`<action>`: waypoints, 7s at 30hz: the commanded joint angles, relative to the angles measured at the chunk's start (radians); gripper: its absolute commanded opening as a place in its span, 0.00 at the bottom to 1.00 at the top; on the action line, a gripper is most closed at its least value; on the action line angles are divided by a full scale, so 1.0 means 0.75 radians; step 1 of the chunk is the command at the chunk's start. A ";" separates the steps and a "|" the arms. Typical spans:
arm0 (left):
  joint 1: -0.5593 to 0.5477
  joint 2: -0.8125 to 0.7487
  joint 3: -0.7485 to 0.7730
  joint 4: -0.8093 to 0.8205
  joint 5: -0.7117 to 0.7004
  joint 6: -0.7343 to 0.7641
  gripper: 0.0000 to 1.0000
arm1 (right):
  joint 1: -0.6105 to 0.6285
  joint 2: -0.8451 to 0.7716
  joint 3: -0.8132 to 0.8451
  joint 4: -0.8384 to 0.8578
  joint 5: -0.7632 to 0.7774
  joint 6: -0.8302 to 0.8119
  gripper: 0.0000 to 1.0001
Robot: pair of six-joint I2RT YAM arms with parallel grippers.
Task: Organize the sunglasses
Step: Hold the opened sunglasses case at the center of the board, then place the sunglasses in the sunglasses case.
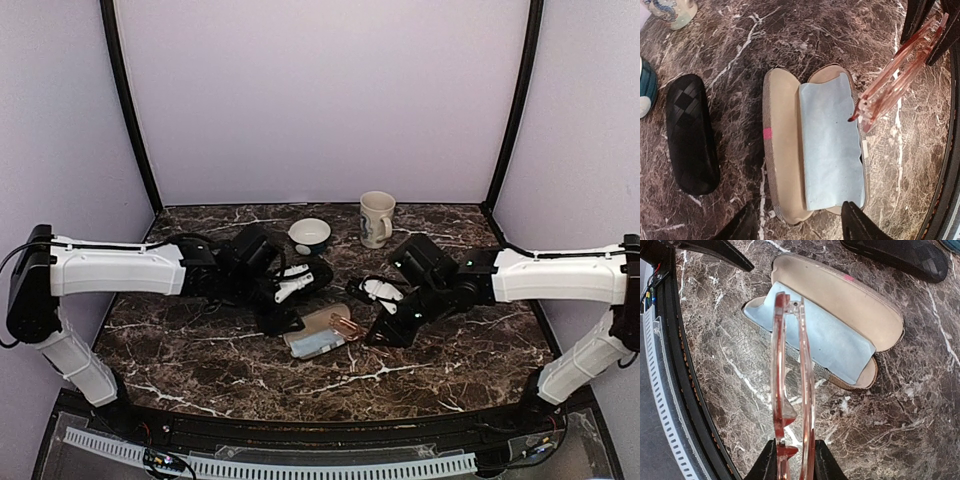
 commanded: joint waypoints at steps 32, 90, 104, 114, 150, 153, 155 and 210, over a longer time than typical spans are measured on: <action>0.093 -0.432 -0.378 0.283 -0.327 -0.500 0.72 | -0.006 0.584 0.752 -0.332 -0.119 -0.797 0.23; 0.095 -0.312 -0.340 0.322 -0.230 -0.515 0.72 | -0.257 0.864 0.628 -0.171 -0.944 -0.931 0.17; 0.094 -0.228 -0.335 0.393 -0.007 -0.527 0.71 | -0.259 0.864 0.586 -0.181 -0.964 -0.919 0.17; 0.092 -0.093 -0.329 0.468 0.137 -0.624 0.68 | -0.260 0.828 0.494 -0.072 -0.968 -0.846 0.17; 0.083 0.038 -0.276 0.571 0.361 -0.617 0.28 | -0.260 0.747 0.369 0.084 -0.951 -0.725 0.17; 0.083 0.051 -0.265 0.564 0.375 -0.598 0.26 | -0.259 0.745 0.371 0.089 -0.952 -0.720 0.17; 0.079 0.059 -0.259 0.560 0.385 -0.576 0.25 | -0.259 0.745 0.378 0.088 -0.952 -0.719 0.17; 0.049 0.078 -0.231 0.541 0.345 -0.374 0.16 | -0.210 0.583 0.361 0.100 -0.674 -0.540 0.40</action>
